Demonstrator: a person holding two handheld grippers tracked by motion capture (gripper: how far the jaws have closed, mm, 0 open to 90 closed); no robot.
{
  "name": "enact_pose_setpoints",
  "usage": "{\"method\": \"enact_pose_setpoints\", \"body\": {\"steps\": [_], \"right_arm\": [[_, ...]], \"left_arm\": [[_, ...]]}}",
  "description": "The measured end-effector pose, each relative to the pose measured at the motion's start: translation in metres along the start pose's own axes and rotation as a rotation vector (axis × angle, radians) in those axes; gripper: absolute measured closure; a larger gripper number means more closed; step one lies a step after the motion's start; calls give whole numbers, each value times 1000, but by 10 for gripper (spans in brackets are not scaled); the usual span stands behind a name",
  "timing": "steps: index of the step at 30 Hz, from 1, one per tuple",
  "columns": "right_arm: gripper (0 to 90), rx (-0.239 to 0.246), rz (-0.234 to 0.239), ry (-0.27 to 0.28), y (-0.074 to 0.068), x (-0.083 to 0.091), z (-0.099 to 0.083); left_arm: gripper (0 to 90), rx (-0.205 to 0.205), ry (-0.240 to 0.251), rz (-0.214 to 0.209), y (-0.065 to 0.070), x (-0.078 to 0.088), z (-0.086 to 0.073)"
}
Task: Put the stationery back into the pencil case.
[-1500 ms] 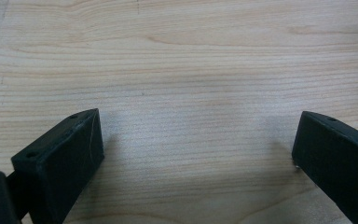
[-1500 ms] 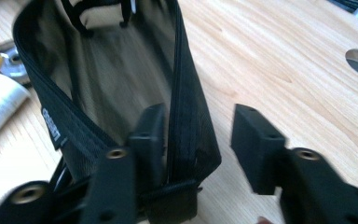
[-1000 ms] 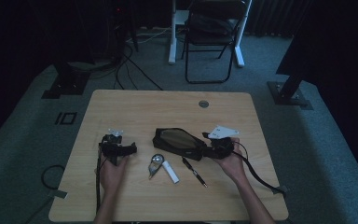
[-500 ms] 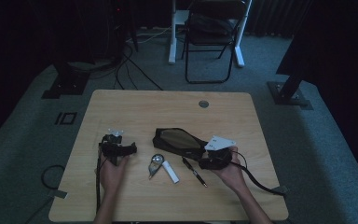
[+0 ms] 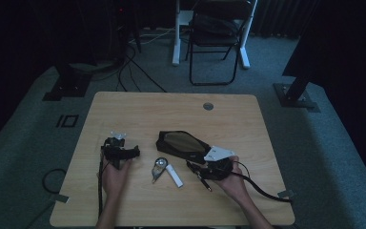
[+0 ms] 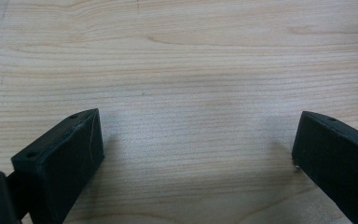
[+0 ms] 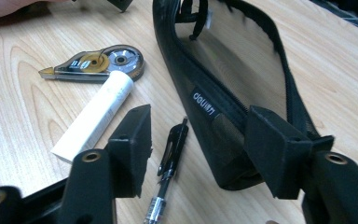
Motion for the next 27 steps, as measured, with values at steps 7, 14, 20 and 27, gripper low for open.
{"method": "enact_pose_setpoints", "body": {"steps": [7,14,20,27], "right_arm": [[427,7,0,-17,-6,-3,-5],[505,8,25,-48,-11,-7,-11],[599,0,40,-90,-12,-11,-20],[666,16,49,-127,-17,-16,-28]], "left_arm": [[22,0,0,0,0,0,0],[22,0,0,0,0,0,0],[22,0,0,0,0,0,0],[22,0,0,0,0,0,0]]}}
Point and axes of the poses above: each handheld gripper's, and its own axes: x roughly backward along the jaws, z roughly out of its top, y roughly to its right, the point moved 3 cm from there along -x, roughly forward along the jaws, and after that the axes turned 14 degrees about -z, right-handed, at the moved point
